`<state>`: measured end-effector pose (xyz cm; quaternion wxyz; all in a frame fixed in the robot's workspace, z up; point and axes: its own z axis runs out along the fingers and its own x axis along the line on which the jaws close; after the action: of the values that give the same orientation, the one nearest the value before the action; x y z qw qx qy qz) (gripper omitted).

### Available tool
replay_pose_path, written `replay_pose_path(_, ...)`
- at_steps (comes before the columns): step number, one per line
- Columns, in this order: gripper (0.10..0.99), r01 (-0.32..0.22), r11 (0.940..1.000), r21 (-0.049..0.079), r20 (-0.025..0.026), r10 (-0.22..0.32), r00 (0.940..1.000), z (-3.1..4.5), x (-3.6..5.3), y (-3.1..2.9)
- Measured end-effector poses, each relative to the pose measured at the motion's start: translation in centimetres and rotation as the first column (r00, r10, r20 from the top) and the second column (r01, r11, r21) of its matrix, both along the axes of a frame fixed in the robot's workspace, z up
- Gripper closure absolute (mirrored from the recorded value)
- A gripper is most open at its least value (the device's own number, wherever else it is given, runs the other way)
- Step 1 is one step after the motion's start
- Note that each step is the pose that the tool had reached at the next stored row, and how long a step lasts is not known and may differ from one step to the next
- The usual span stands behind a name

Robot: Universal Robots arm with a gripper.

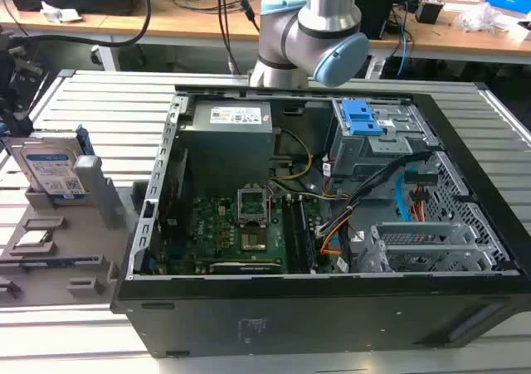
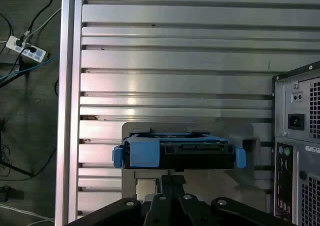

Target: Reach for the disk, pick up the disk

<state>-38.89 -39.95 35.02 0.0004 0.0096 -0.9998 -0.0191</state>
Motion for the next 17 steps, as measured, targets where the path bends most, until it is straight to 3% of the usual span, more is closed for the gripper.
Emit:
replay_pose_path(4, 0.98, -0.082, 0.9966, 0.0, 0.0, 0.082, 0.9966, 0.0, 0.0, 0.0)
replay_pose_path(10, 0.98, -0.148, 0.989, 0.0, 0.0, 0.148, 0.989, 0.0, 0.0, 0.0)
replay_pose_path(12, 0.98, -0.22, 0.9755, 0.0, 0.0, 0.22, 0.9755, 0.0, 0.0, 0.0)
replay_pose_path(15, 0.98, -0.27, 0.9629, 0.0, 0.0, 0.27, 0.9629, 0.0, 0.0, 0.0)
replay_pose_path(17, 0.98, -0.313, 0.9497, 0.0, 0.0, 0.313, 0.9497, 0.0, 0.0, 0.0)
